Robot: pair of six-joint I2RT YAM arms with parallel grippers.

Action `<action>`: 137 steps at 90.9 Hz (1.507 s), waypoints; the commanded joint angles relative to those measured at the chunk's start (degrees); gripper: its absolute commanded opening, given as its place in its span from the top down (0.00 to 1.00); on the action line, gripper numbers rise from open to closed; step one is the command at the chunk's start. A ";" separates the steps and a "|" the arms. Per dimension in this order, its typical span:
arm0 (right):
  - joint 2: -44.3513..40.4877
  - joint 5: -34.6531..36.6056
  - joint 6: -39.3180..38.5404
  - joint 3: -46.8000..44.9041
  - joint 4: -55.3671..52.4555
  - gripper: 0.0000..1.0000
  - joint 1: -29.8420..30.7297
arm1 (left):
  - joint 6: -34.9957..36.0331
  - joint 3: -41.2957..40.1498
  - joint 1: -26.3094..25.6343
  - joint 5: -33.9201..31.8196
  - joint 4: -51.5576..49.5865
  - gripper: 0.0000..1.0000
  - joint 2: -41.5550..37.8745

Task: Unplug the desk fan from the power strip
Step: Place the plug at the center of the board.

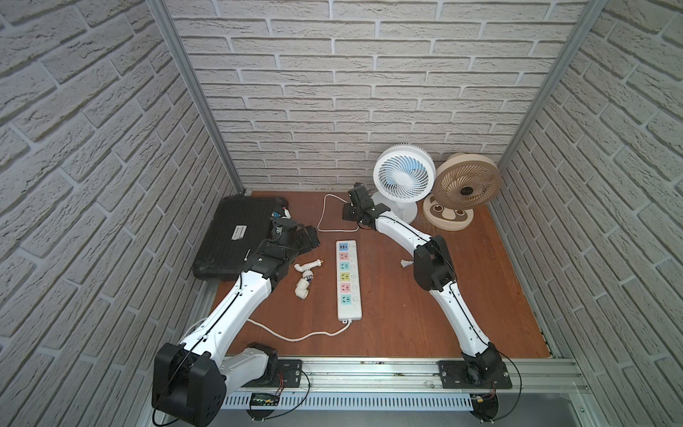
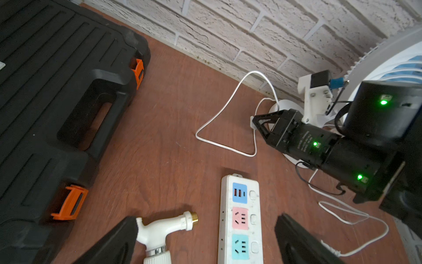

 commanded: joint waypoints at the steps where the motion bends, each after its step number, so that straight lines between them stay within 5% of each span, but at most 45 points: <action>1: 1.53 -0.49 0.88 3.36 -0.84 0.88 0.33 | 0.68 -1.23 -0.32 -1.68 5.93 0.02 -0.94; 26: 1.64 1.22 -3.33 5.79 -4.73 0.37 0.32 | 2.56 -1.41 -0.28 -2.55 7.89 0.02 0.38; 52: -4.85 2.48 -8.34 0.90 -4.89 0.16 0.67 | 3.15 -1.57 -0.27 -0.45 8.18 0.02 0.12; 59: -7.34 2.69 -9.40 -1.43 -4.39 0.01 0.84 | 3.26 -1.75 -0.32 0.00 7.76 0.02 -0.72; 106: -30.43 2.80 -11.94 -31.94 6.97 0.01 2.75 | 5.12 -3.81 -0.04 -3.44 0.70 0.02 -9.41; 137: -54.23 10.46 -14.66 -58.66 17.04 0.01 3.22 | 8.99 -8.77 0.45 -9.31 1.88 0.02 -12.16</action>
